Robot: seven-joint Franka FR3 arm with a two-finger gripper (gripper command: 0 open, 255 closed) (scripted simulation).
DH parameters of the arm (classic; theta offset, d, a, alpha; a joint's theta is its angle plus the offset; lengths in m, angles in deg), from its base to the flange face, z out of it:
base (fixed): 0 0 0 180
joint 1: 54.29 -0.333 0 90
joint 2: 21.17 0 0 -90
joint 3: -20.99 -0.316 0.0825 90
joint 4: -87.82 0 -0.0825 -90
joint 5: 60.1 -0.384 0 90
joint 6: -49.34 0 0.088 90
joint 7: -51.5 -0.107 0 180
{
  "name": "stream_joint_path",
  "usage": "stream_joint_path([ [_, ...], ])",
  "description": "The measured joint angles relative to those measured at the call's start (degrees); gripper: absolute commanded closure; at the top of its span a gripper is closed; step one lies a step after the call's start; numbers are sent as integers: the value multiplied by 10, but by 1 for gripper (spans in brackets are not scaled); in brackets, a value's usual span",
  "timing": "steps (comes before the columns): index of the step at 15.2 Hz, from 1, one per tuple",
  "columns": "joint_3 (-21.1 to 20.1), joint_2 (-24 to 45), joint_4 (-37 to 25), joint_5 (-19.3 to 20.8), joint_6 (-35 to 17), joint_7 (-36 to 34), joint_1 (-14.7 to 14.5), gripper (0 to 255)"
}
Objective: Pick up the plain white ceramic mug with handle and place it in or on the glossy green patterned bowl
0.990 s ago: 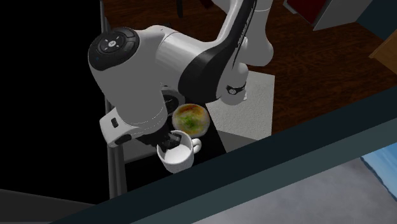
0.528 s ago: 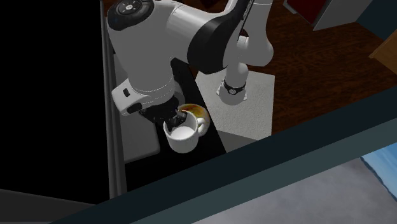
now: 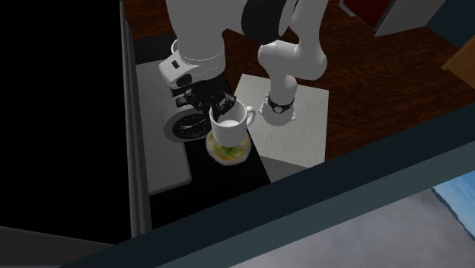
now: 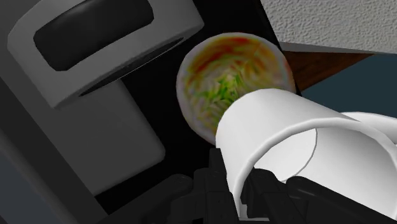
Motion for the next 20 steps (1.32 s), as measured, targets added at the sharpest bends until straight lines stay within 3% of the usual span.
stream_joint_path([
  [5, 7, -42, 48, 13, -7, 9, 12, 255],
  [20, 22, -25, 144, 23, -120, 9, 16, 255],
])
